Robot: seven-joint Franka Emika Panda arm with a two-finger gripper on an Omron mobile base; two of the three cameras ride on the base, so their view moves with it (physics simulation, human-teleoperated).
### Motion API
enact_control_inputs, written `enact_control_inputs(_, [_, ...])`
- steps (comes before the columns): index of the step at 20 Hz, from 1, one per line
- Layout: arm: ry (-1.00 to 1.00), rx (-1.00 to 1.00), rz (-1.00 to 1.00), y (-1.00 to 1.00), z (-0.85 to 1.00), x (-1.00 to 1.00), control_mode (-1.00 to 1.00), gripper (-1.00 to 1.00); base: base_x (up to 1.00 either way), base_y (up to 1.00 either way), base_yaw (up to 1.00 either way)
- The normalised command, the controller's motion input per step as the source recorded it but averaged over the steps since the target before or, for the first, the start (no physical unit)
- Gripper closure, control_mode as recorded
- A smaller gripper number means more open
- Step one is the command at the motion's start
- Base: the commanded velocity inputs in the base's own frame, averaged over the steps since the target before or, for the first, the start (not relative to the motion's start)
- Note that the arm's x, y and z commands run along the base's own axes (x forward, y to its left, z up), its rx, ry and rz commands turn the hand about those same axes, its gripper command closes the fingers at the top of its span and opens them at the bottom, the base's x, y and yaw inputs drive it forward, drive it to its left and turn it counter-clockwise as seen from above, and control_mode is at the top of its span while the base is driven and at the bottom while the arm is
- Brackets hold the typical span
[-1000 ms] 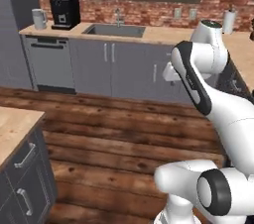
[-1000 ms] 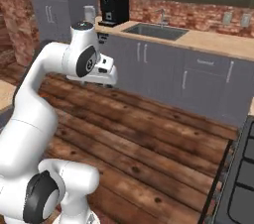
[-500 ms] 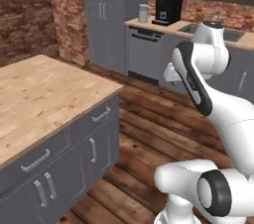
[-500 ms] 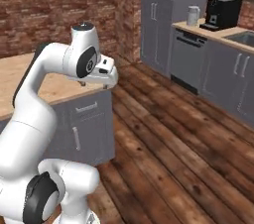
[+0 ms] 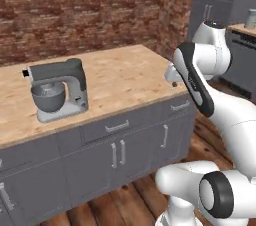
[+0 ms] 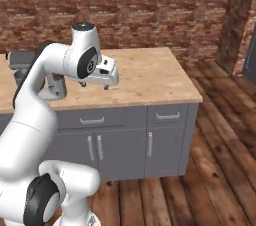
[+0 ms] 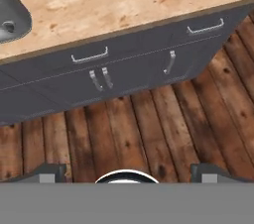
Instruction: Navigate to the stand mixer.
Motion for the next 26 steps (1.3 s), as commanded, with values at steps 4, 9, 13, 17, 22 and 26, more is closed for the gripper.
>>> enact_control_inputs(4, [0.0, 0.0, 0.0, 0.0, 0.0, 0.0, 1.0, -1.0, -0.23, 0.56, 0.73])
enact_control_inputs(9, [0.0, 0.0, 0.0, 0.0, 0.0, 0.0, 1.0, -1.0, -0.04, 0.33, 0.37])
enact_control_inputs(13, [0.0, 0.0, 0.0, 0.0, 0.0, 0.0, 1.0, -1.0, 0.0, 0.0, 0.0])
enact_control_inputs(17, [0.0, 0.0, 0.0, 0.0, 0.0, 0.0, 1.0, -1.0, 0.47, 0.41, -0.01])
enact_control_inputs(22, [0.0, 0.0, 0.0, 0.0, 0.0, 0.0, 1.0, -1.0, 0.68, 0.47, -0.01])
enact_control_inputs(26, [0.0, 0.0, 0.0, 0.0, 0.0, 0.0, 1.0, -1.0, 0.84, 0.32, 0.0])
